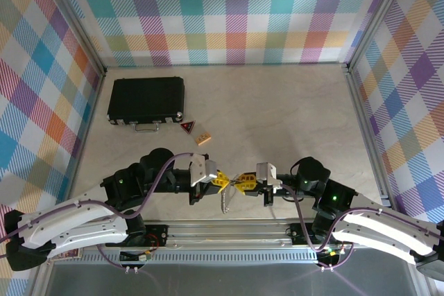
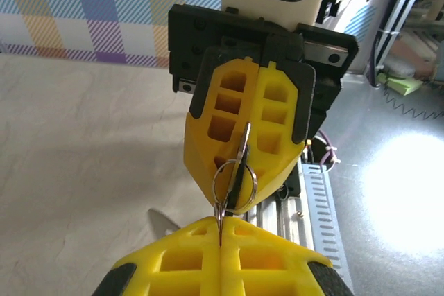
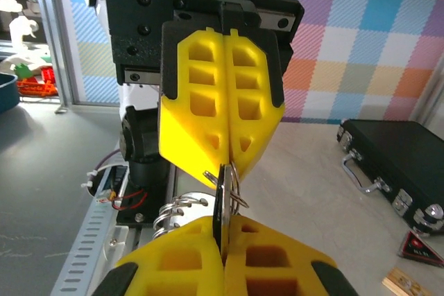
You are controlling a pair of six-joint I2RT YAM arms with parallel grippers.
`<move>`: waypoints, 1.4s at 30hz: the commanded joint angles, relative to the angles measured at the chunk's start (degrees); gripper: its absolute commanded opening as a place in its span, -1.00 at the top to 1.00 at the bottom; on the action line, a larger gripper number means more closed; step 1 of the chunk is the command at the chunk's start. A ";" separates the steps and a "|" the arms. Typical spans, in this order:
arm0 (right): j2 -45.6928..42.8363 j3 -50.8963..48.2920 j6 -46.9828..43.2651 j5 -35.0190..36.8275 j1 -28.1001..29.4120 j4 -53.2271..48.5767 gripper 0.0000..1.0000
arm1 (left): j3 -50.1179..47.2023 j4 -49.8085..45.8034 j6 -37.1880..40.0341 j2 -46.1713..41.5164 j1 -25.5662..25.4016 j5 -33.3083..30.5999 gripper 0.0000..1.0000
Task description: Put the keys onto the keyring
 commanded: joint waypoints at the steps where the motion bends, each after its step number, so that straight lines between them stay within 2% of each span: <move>1: -0.54 0.86 -0.61 2.84 0.39 2.20 1.00 | 1.14 -3.19 0.39 0.51 -0.14 -0.89 1.00; 7: 0.85 1.76 -0.60 5.37 0.38 0.87 1.00 | -3.41 0.38 -1.62 -1.97 -0.13 -5.69 0.97; 9: 2.27 2.61 -0.92 7.16 0.43 -0.44 1.00 | -5.88 2.77 -3.10 -3.53 -0.13 -7.60 0.61; 11: 4.08 3.57 -1.12 8.72 0.38 -1.39 1.00 | -8.20 5.28 -4.91 -5.41 -0.13 -8.87 0.35; 13: 6.17 4.25 -0.79 10.68 0.44 -1.25 1.00 | -11.05 8.15 -6.81 -7.40 -0.13 -10.68 0.22; 15: 9.42 5.70 0.36 14.13 0.22 -0.98 1.00 | -14.02 10.98 -9.92 -9.81 -0.13 -15.08 0.11; 19: 17.48 11.66 2.71 19.61 -0.81 -3.93 1.00 | -17.95 11.46 -13.09 -14.95 -0.13 -21.99 -0.13; 23: 24.72 17.77 6.15 21.56 -2.81 -7.51 1.00 | -21.48 10.92 -14.64 -20.40 -0.13 -27.70 -0.51; 26: 29.88 22.36 9.08 23.47 -4.23 -10.54 1.00 | -24.69 13.25 -15.17 -23.92 -0.13 -29.14 -0.69; 29: 34.15 26.15 12.15 23.83 -6.11 -13.23 1.00 | -25.24 12.50 -14.93 -25.95 -0.13 -30.50 -0.99; 35: 41.99 33.32 16.39 23.62 -8.70 -16.18 1.00 | -24.56 8.30 -14.01 -28.79 -0.13 -31.66 -1.00; 42: 45.84 36.55 19.59 22.69 -12.40 -15.91 1.00 | -24.28 7.61 -13.25 -29.06 -0.13 -31.45 -1.00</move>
